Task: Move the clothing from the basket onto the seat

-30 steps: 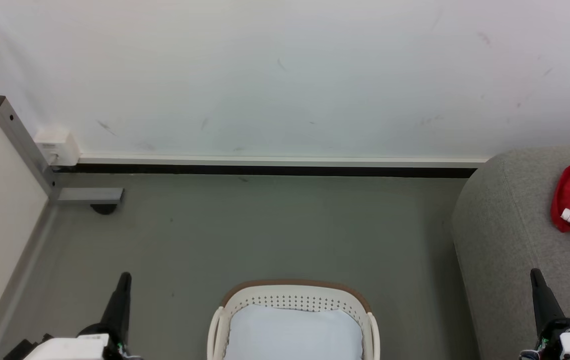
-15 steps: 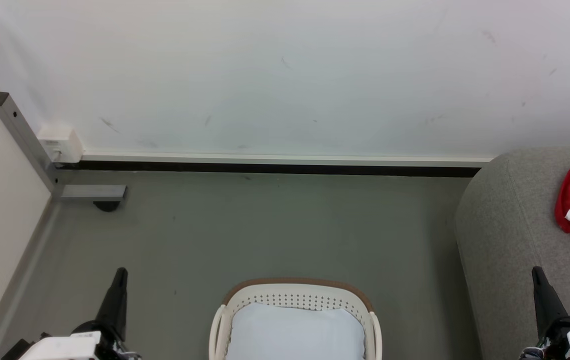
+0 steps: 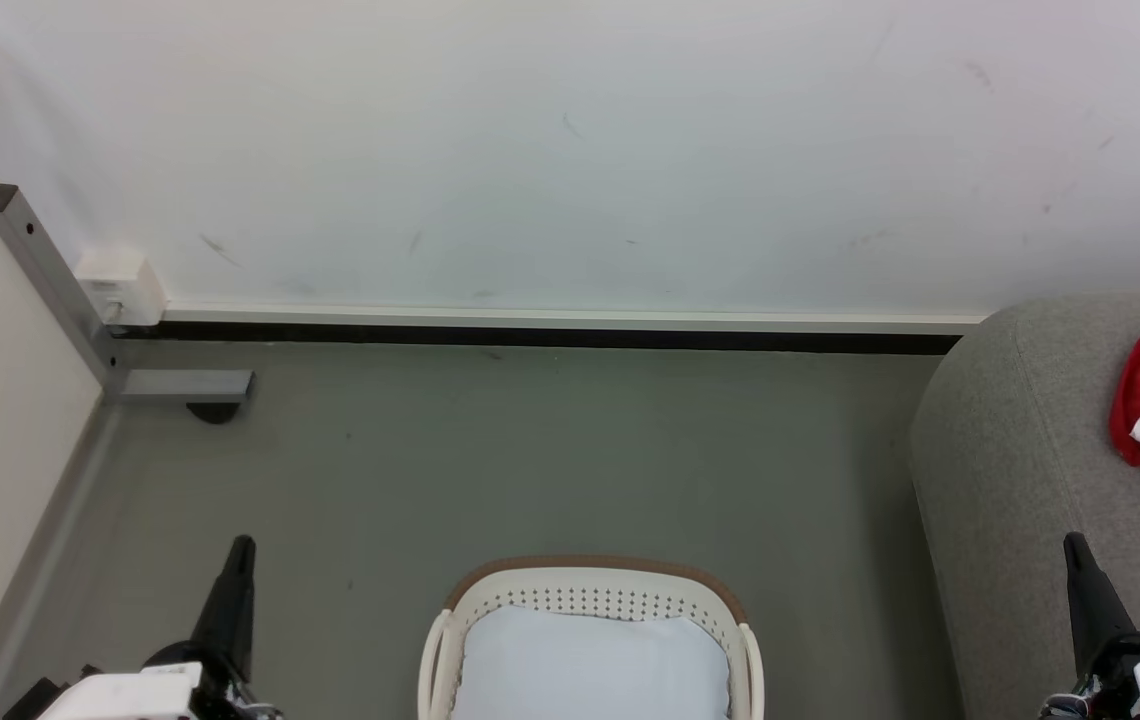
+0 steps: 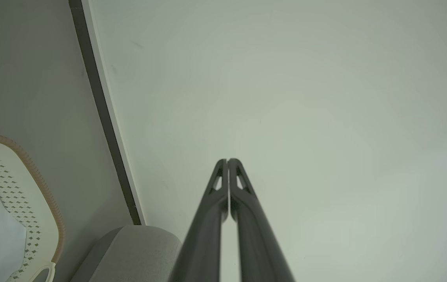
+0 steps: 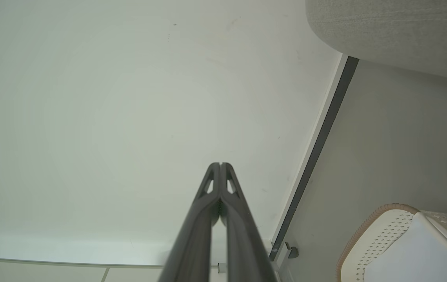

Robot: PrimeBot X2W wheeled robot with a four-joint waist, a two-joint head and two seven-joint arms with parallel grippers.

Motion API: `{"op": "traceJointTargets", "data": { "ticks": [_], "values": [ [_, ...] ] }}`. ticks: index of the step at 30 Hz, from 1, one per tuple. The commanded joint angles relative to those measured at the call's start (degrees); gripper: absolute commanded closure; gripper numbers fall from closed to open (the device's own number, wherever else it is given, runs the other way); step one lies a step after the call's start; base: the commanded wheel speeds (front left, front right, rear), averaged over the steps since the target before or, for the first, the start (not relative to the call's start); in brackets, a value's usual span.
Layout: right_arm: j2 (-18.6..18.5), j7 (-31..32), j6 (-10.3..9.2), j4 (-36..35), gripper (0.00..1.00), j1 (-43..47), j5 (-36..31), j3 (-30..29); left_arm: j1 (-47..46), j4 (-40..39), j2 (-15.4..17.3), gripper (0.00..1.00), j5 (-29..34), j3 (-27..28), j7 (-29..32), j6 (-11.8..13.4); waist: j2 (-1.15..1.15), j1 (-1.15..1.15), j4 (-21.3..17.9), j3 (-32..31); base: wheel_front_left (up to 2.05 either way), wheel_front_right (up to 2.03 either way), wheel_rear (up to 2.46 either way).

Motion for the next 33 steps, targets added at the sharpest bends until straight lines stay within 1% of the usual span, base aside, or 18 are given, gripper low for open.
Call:
{"op": "traceJointTargets", "data": {
  "ticks": [1,33],
  "values": [
    [-0.44,0.23,-0.12,-0.33,1.0,-0.7,0.01,-0.21,-0.49,-0.19,0.29,1.0,-0.75,0.09,0.22,-0.05,0.0,0.0,0.0,0.0,0.0,0.0,0.0],
    [-0.44,0.22,-0.12,-0.33,1.0,-0.69,0.02,-0.21,-0.48,-0.19,0.29,1.0,-0.76,0.08,0.21,-0.05,0.0,0.0,0.0,0.0,0.0,0.0,0.0]
  ]
}}
